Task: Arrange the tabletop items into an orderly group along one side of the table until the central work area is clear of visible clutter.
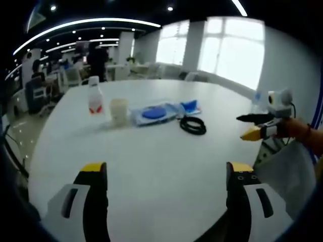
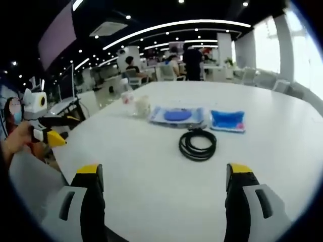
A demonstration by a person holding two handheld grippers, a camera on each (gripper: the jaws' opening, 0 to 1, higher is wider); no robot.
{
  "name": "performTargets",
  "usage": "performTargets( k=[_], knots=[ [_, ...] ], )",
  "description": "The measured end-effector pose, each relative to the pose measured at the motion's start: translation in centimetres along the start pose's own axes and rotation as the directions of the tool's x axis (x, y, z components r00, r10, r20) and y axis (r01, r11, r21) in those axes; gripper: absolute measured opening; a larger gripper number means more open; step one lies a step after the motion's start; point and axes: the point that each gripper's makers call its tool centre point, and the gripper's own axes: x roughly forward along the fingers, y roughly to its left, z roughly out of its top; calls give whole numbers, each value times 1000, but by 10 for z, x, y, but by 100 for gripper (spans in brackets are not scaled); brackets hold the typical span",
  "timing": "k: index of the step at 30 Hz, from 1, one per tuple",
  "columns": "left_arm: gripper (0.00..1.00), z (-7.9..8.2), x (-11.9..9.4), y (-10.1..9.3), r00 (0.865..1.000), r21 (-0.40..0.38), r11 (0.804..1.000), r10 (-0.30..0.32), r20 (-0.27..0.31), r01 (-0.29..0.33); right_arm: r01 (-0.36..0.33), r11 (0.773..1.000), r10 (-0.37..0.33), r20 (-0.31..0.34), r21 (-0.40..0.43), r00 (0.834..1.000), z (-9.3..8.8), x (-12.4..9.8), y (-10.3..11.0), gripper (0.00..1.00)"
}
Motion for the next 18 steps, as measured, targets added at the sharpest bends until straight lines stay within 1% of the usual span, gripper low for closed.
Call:
performTargets(
  k=[2, 4, 9, 12, 18],
  knots=[
    [94, 0, -1, 1, 1000, -3, 1000, 4, 4, -4, -2, 1000, 2, -7, 18, 1000, -4, 0, 0, 99],
    [94, -1, -1, 3, 1000, -8, 1000, 12, 1, -12, -2, 1000, 2, -17, 19, 1000, -7, 0, 1, 99],
    [93, -3, -2, 8, 999, -8, 999, 38, -9, -38, 25, 999, -26, -37, -27, 999, -11, 0, -2, 99],
    [93, -2, -3, 10, 999, -18, 999, 48, -4, -48, 31, 999, -32, -49, -33, 998, -14, -1, -4, 99],
    [93, -5, -4, 10, 998, -7, 998, 56, -15, -56, 39, 999, -39, -43, -12, 998, -14, -2, -7, 99]
  ],
)
